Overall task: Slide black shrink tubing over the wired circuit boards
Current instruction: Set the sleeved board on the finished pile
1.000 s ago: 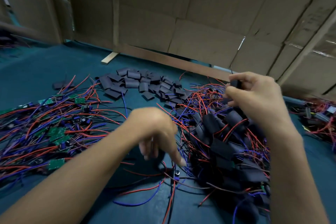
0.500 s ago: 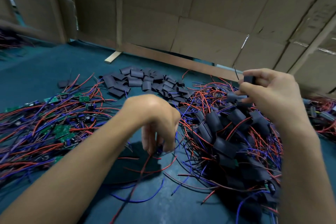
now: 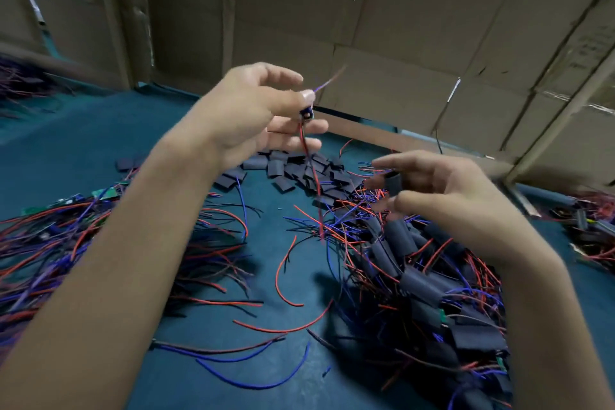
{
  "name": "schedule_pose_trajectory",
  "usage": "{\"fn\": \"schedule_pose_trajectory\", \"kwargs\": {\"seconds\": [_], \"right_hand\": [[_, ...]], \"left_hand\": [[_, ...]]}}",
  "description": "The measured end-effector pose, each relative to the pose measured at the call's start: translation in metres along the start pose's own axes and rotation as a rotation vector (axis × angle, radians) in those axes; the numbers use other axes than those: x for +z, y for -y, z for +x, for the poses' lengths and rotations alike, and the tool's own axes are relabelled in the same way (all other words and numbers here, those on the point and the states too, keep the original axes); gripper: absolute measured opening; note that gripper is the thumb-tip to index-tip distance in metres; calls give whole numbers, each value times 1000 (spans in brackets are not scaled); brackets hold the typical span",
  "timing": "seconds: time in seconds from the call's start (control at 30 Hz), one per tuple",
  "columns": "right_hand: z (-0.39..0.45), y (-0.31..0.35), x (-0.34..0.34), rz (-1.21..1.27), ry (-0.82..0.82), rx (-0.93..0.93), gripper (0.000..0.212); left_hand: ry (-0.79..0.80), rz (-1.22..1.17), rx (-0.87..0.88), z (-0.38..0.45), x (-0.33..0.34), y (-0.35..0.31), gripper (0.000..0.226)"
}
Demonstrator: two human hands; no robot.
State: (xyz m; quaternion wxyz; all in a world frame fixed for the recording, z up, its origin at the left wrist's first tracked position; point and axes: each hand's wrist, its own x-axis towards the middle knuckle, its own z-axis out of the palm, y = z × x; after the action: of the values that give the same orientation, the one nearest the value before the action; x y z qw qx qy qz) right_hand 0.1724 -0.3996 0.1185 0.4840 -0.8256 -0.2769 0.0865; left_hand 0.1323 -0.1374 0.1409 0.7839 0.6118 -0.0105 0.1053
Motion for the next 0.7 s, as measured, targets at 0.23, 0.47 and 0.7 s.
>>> {"fn": "schedule_pose_trajectory", "kwargs": {"seconds": [0.23, 0.47, 0.7], "right_hand": [[13, -11, 28, -110, 121, 97, 67], [18, -25, 30, -214, 105, 149, 76], [18, -23, 33, -203, 92, 140, 83]], "left_hand": [[-159, -224, -44, 15, 5, 23, 21], [-238, -199, -1, 20, 2, 26, 25], [-242, -246, -4, 21, 3, 24, 26]]}}
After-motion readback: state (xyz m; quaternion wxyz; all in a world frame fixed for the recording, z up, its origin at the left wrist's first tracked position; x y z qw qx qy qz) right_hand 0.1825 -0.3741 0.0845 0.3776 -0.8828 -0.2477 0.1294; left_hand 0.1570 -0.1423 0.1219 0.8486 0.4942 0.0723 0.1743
